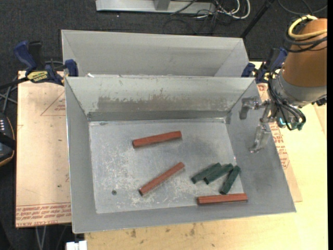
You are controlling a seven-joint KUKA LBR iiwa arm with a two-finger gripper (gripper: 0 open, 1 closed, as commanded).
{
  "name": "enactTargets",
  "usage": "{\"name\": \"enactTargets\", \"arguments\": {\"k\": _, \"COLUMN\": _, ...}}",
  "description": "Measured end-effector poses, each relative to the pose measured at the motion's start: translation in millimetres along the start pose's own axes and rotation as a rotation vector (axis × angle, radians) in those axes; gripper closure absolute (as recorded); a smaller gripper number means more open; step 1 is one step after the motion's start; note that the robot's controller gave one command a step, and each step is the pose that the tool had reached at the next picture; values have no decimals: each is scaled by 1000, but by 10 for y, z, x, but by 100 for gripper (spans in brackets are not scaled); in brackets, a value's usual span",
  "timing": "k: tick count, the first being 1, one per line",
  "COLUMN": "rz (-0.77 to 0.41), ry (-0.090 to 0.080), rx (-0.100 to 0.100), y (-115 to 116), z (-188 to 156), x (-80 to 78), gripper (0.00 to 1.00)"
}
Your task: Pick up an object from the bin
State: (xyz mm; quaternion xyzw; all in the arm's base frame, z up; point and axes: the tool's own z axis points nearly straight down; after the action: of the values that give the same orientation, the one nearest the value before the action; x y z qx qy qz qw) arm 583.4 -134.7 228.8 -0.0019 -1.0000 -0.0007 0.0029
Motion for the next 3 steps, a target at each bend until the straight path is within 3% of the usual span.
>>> {"name": "enactTargets", "arguments": {"k": 1, "rz": -3, "ry": -8, "rx": 1, "y": 7, "z": -48, "x": -15, "gripper": 0}}
{"name": "enactTargets", "arguments": {"k": 2, "rz": -30, "ry": -13, "rx": 2, "y": -86, "z": 566, "x": 63, "gripper": 0}}
{"name": "enactTargets", "arguments": {"k": 3, "rz": 43, "ry": -12, "rx": 1, "y": -119, "z": 1232, "x": 29, "gripper": 0}}
